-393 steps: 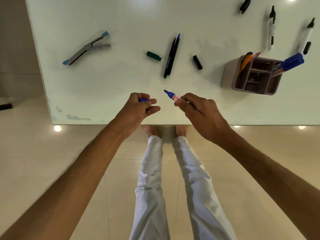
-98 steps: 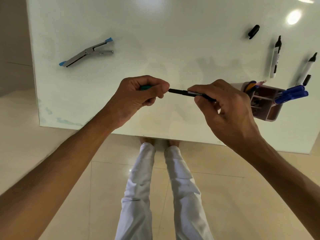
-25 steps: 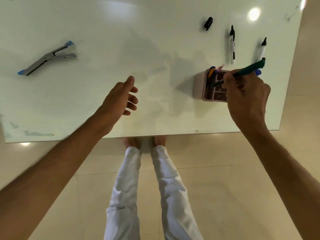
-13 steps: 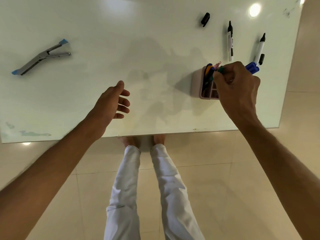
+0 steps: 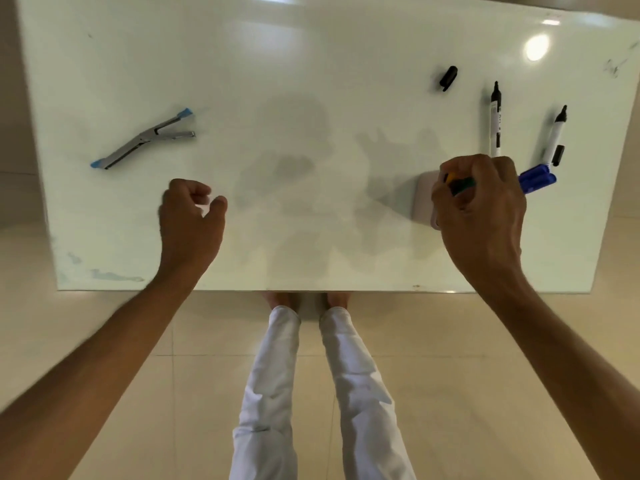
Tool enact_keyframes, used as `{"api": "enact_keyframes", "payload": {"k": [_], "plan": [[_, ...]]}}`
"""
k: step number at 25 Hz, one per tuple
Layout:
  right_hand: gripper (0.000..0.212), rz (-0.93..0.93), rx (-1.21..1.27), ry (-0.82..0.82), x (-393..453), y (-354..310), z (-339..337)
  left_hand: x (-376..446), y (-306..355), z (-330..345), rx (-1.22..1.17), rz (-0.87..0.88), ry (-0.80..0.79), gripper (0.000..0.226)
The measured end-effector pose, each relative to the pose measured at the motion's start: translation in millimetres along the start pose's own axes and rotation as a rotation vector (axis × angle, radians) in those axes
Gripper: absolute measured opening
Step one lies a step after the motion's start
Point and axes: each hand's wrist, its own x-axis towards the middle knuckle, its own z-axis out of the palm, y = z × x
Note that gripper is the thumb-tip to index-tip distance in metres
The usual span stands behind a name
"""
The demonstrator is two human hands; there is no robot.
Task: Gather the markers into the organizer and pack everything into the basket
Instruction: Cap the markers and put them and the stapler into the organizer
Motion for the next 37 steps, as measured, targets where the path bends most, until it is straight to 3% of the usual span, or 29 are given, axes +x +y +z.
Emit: {"api": "enact_keyframes", "payload": {"k": [3, 6, 10, 14, 20, 23, 25, 28, 31, 33, 37], "plan": [[0.02, -0.065, 0.055, -0.076, -8, -21, 12, 33, -19, -23, 0.29, 0.167, 0.176, 0.061], [0.016, -0.092, 0.096, -0.12, -11, -36, 23, 79, -37, -47, 0.492, 0.14, 0.099, 0.077], [0.014, -0.116, 0.106, -0.121, -13, -43, 30, 96, -50, -53, 0.439, 0.179, -0.021, 0.062], [0.015, -0.079, 0.113, -0.092, -13, -40, 31, 69, -49, -38, 0.366, 0.2, 0.052, 0.038], [0.015, -0.073, 0.102, -0.101, -19, -35, 31, 34, -46, -16, 0.662, 0.303, 0.078, 0.018], [0.025, -0.073, 0.138, -0.19, -24, -36, 34, 14, -37, -8, 0.451, 0.342, -0.118, 0.018], [0.037, -0.056, 0.138, -0.294, -28, -38, 38, 1, -25, -4, 0.201, 0.188, -0.273, 0.014], [0.074, 0.089, 0.257, -0.471, -31, -40, 43, -14, -2, 1, -0.069, -0.037, -0.458, 0.012], [0.113, 0.226, 0.531, -0.739, -31, -41, 48, -25, 22, 4, -0.133, 0.011, -0.615, 0.011], [0.11, 0.21, 0.618, -0.804, -33, -41, 49, -31, 36, 6, -0.132, 0.049, -0.667, 0.009], [0.072, 0.282, 0.804, -0.594, -30, -31, 39, -31, 51, 8, -0.178, -0.033, -0.755, 0.01]]}}
